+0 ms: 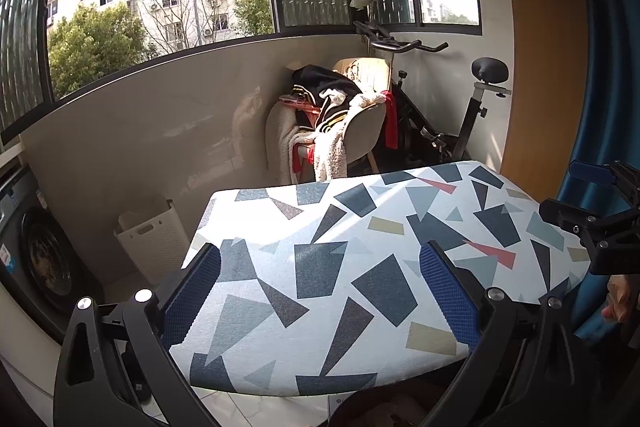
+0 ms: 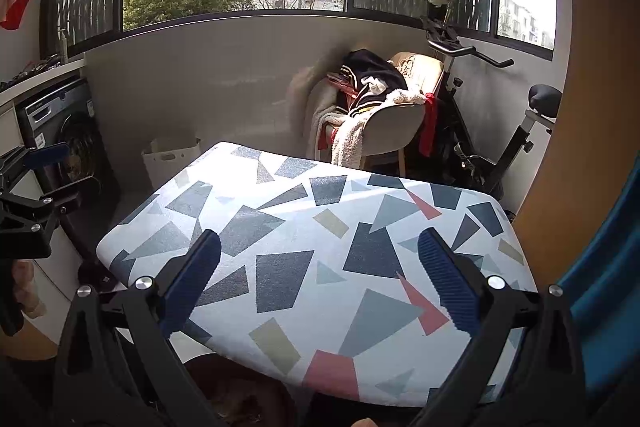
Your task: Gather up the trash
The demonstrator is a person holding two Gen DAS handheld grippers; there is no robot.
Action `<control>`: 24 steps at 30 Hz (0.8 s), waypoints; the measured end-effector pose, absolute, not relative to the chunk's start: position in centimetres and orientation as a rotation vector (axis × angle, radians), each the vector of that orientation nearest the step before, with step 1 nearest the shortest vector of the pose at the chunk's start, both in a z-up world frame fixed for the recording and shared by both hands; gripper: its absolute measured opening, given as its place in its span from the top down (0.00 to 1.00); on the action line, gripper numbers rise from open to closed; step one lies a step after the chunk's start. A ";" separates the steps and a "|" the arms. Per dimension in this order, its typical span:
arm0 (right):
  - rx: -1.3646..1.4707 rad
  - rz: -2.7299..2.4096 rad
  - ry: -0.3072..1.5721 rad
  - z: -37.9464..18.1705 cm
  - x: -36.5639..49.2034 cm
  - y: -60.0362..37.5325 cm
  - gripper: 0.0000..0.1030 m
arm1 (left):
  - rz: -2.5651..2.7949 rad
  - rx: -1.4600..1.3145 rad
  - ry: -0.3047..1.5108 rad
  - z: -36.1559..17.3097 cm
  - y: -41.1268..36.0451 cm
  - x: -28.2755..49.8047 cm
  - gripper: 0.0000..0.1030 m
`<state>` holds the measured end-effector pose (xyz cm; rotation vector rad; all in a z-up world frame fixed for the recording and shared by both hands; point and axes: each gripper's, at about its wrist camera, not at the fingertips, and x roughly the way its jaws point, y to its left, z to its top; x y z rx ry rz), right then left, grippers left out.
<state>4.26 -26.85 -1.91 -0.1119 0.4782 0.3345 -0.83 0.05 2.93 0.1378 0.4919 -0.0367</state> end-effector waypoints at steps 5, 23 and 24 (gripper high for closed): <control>-0.112 0.336 0.479 -1.9 4.3 -26.9 0.06 | -0.038 0.139 0.495 2.9 -0.2 -0.9 0.06; -0.115 0.336 0.483 -2.0 4.1 -26.8 0.06 | -0.027 0.126 0.515 2.6 0.2 -0.8 0.06; -0.114 0.337 0.484 -2.0 4.1 -26.8 0.06 | -0.027 0.126 0.517 2.6 0.2 -0.7 0.06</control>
